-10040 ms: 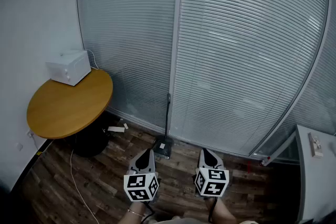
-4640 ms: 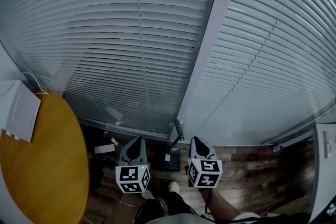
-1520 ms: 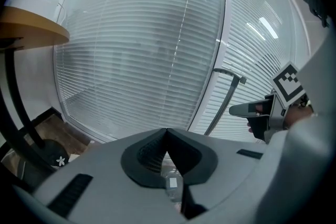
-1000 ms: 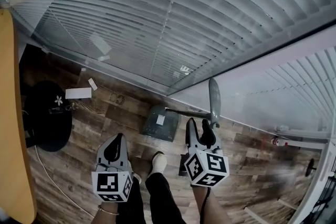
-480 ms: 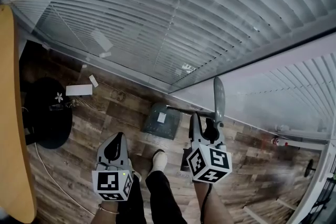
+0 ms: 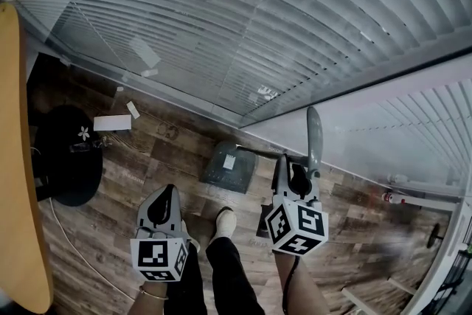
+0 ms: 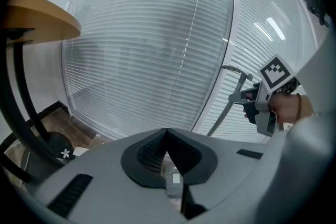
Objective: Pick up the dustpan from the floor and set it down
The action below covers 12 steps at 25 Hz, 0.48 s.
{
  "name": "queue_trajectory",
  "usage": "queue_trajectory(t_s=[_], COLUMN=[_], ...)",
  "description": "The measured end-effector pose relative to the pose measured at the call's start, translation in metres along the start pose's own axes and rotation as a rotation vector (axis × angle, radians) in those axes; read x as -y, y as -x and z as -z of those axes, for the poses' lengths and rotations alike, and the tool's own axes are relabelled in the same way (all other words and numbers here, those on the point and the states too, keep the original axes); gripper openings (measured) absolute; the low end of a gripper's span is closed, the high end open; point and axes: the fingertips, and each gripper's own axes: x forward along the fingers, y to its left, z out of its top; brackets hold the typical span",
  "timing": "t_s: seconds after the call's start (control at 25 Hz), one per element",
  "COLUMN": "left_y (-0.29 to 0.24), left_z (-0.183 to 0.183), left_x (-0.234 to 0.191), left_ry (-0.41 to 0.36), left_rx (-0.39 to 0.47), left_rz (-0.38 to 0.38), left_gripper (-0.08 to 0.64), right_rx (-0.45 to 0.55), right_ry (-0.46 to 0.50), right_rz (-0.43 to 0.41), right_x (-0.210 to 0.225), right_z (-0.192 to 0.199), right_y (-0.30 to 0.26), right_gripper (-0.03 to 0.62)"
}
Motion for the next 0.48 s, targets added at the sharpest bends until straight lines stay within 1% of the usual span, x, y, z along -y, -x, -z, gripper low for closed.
queue_trajectory(t_s=[0.12,0.48], left_y=[0.0012,0.0040], left_z=[0.0011,0.0032], left_x=[-0.0001,-0.0039], left_ry=[0.001,0.001], left_rx=[-0.003,-0.005], left_rz=[0.001,-0.003], left_gripper=[0.015,0.015], right_rx=[0.001,0.006], right_ry=[0.011,0.048], right_rz=[0.013,0.050], right_x=[0.0000,0.0008], right_z=[-0.0005,0.0000], right_y=[0.0000,0.0020], right_gripper=[0.104,0.097])
